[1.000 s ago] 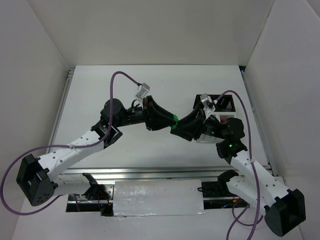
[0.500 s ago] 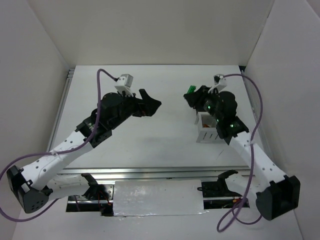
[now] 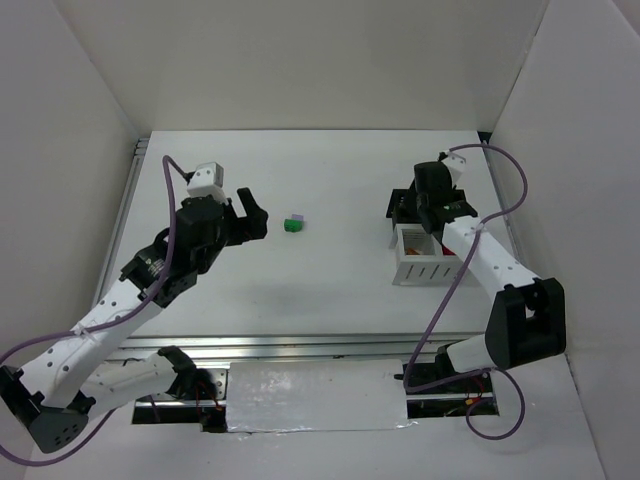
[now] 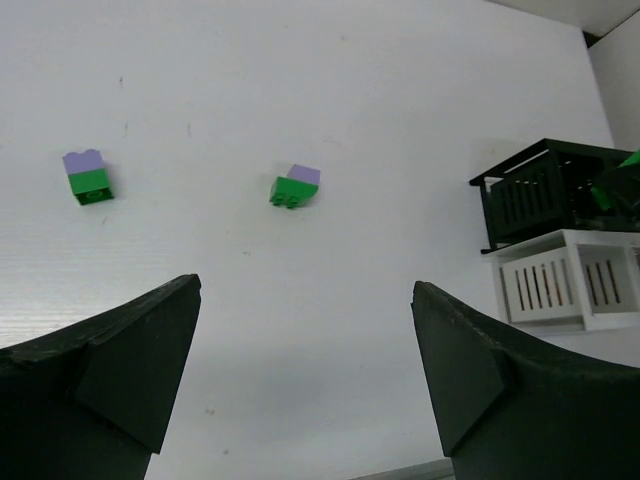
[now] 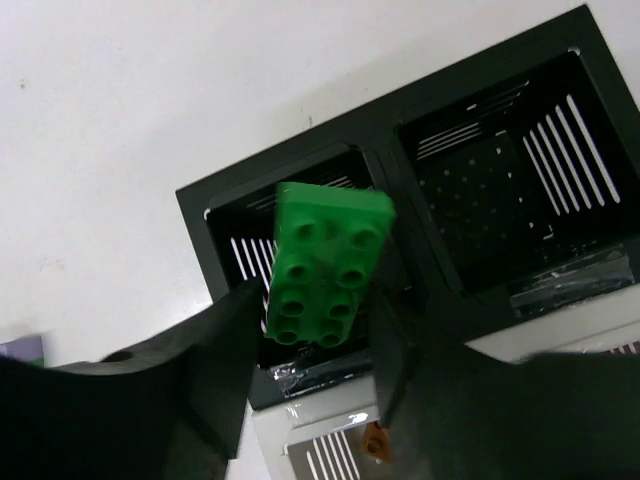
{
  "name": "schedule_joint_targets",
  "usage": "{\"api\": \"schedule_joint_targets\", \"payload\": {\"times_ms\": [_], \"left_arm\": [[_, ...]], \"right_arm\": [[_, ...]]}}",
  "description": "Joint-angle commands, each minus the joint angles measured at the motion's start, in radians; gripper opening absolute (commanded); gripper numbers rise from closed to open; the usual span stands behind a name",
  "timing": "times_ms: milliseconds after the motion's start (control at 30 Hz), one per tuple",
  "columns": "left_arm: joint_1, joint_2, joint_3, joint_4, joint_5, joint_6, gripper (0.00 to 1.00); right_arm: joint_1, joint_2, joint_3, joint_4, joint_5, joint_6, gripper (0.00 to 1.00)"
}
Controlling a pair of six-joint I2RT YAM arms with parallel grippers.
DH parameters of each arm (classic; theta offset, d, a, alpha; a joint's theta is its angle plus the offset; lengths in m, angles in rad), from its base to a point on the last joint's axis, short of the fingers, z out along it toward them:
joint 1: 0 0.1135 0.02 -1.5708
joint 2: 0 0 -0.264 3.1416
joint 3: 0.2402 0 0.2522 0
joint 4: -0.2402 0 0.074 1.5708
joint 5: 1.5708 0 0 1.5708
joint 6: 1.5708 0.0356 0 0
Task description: Sort the legos into containers by color
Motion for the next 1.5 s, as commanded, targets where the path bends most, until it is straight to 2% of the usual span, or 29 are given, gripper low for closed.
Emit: {"api": "schedule_joint_targets", "payload": {"times_ms": [0, 100, 167, 300, 433, 567, 667, 867, 967, 1067, 1233, 1367, 1467], "left_arm": [[0.014, 0.001, -0.010, -0.018, 0.000, 0.031, 1.00], [0.021, 0.020, -0.013, -0.015, 0.012, 0.031, 1.00], [0.023, 0.031, -0.011, -0.013, 0.020, 0.031, 0.99], [0.041, 0.069, -0.017, 0.010, 0.043, 0.024, 0.99], [0.072, 0.176, -0.013, 0.062, 0.093, 0.008, 1.00], [0.084, 0.409, 0.100, 0.070, 0.107, 0.033, 1.00], [0.096, 0.668, 0.223, 0.086, 0.142, 0.100, 1.00], [0.109, 0.995, 0.441, 0.057, 0.161, 0.151, 1.00], [0.112, 1.099, 0.531, 0.016, 0.142, 0.148, 1.00], [0.115, 1.153, 0.582, -0.007, 0.121, 0.146, 0.99], [0.121, 1.175, 0.570, 0.001, 0.110, 0.149, 0.99], [0.127, 1.167, 0.538, 0.017, 0.132, 0.149, 0.88], [0.129, 1.172, 0.509, 0.042, 0.147, 0.151, 0.84]], "right_arm": [[-0.006, 0.011, 0.068, -0.011, 0.047, -0.006, 0.57], [-0.004, 0.008, 0.074, -0.016, 0.041, -0.001, 0.68], [-0.002, 0.000, 0.074, -0.011, 0.038, -0.006, 0.86], [-0.002, -0.046, 0.082, -0.025, 0.018, -0.010, 0.89], [0.059, -0.159, 0.044, -0.002, -0.059, -0.013, 1.00], [0.151, -0.255, 0.034, -0.053, -0.108, -0.012, 1.00], [0.191, -0.359, -0.002, -0.082, -0.178, -0.009, 1.00], [0.220, -0.486, -0.053, -0.116, -0.293, -0.016, 1.00], [0.228, -0.509, -0.062, -0.134, -0.300, -0.024, 1.00], [0.231, -0.534, -0.070, -0.137, -0.312, -0.033, 1.00], [0.234, -0.536, -0.085, -0.111, -0.339, -0.036, 1.00], [0.235, -0.525, -0.088, -0.103, -0.341, -0.038, 1.00], [0.237, -0.525, -0.085, -0.100, -0.341, -0.036, 1.00]]}}
